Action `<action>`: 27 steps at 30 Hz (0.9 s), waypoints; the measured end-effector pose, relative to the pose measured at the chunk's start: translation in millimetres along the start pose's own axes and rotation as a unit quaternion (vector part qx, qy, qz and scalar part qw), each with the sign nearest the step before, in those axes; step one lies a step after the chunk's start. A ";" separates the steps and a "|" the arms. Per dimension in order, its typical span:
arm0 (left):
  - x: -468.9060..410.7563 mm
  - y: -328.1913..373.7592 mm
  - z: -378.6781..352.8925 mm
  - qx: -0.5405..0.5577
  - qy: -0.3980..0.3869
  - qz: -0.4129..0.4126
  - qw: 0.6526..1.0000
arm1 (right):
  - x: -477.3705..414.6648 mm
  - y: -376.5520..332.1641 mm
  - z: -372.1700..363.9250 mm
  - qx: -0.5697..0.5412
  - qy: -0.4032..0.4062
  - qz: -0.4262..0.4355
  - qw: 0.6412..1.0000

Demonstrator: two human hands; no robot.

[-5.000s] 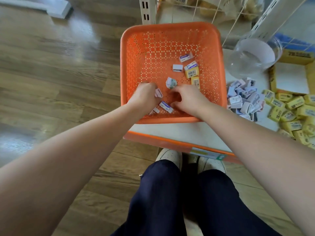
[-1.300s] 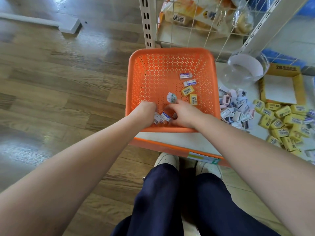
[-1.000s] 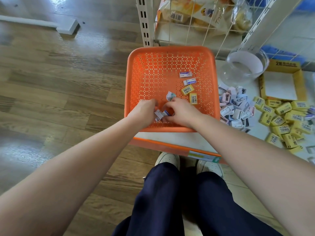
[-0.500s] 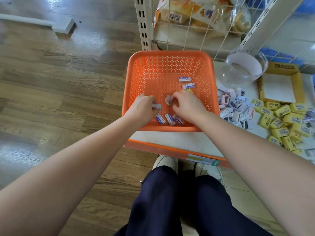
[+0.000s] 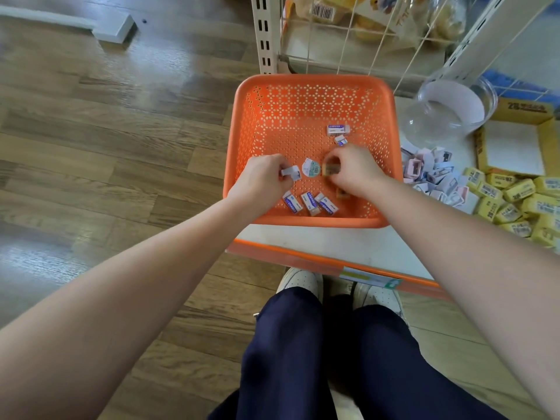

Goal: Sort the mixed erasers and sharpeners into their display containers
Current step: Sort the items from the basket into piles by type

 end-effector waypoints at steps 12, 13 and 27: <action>-1.0 -2.0 -1.5 -0.001 0.000 -0.006 1.000 | 15.9 -6.3 -5.5 0.045 -0.068 0.108 0.991; -0.8 -1.9 -1.6 0.001 -0.001 -0.004 1.000 | 15.6 -6.3 -5.2 0.045 -0.070 0.107 0.991; 1.2 6.0 6.8 -0.006 0.002 0.010 1.000 | 26.2 -15.8 26.4 -0.030 0.098 0.115 0.988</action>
Point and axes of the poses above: each hand's wrist, its own x-axis away from the middle knuckle, its own z-axis out of the back of the hand, y = z × x, the point moved 1 cm from there along -x, towards the middle knuckle, and after that the axes turned 6 degrees about -x, right-handed, at the moved point
